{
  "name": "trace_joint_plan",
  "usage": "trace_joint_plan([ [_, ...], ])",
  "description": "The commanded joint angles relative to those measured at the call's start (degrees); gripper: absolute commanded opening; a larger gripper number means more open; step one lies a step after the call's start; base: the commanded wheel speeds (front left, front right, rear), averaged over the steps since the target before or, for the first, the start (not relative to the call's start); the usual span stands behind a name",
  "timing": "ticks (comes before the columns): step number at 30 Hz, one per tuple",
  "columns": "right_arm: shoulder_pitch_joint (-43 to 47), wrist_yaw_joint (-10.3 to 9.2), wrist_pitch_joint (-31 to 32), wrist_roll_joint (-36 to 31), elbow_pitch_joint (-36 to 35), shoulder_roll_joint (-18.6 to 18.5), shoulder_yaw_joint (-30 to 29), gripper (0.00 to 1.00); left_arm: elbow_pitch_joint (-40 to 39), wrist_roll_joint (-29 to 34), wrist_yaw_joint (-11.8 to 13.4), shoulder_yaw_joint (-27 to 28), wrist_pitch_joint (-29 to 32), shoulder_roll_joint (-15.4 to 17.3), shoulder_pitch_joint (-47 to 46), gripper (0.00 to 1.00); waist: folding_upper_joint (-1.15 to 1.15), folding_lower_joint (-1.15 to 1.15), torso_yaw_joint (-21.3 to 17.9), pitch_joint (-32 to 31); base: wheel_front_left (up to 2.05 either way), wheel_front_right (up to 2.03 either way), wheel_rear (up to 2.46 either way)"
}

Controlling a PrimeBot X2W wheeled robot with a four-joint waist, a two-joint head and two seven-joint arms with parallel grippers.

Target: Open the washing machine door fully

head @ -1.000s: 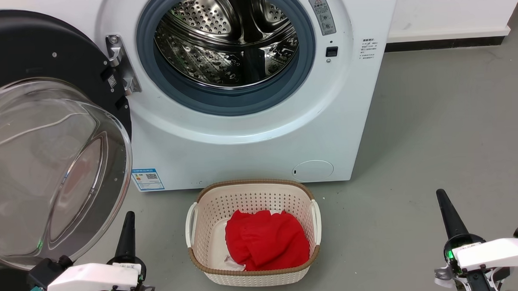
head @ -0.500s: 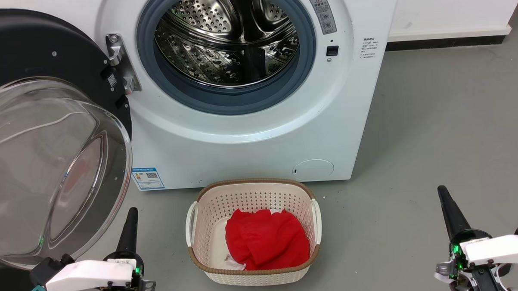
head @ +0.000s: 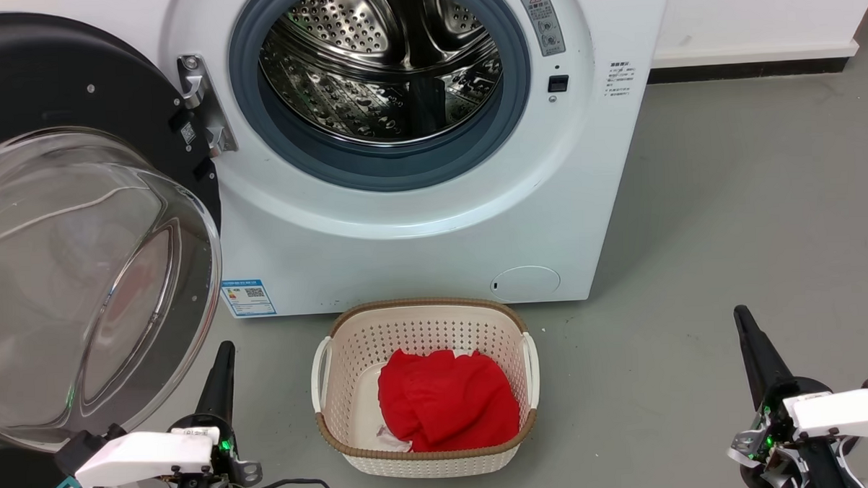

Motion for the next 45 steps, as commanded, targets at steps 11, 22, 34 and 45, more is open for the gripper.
trace_joint_plan([
  [11,-1.5,-0.01,1.2,5.1,0.6,0.0,-0.6,0.00,0.6,-5.1,-0.4,0.4,1.3,-0.1,-1.4,0.00,0.00,0.00,0.0,0.1,0.00,0.00,0.00],
  [22,-1.9,-0.02,2.3,9.3,1.1,0.2,-1.1,0.00,1.1,-9.5,-0.5,0.5,2.4,-0.3,-1.7,0.00,0.00,0.00,0.1,0.3,0.00,0.00,0.00],
  [34,-2.0,-0.02,2.6,9.3,1.1,0.3,-1.3,0.00,1.1,-9.9,-0.5,0.5,2.6,-0.3,-1.8,0.00,0.00,0.00,0.1,0.3,0.00,0.00,0.00],
  [45,-2.0,-0.02,2.8,9.1,1.2,0.5,-1.6,0.00,1.1,-9.9,-0.5,0.5,2.6,-0.3,-1.8,0.00,0.00,0.00,0.1,0.3,0.00,0.00,0.00],
])
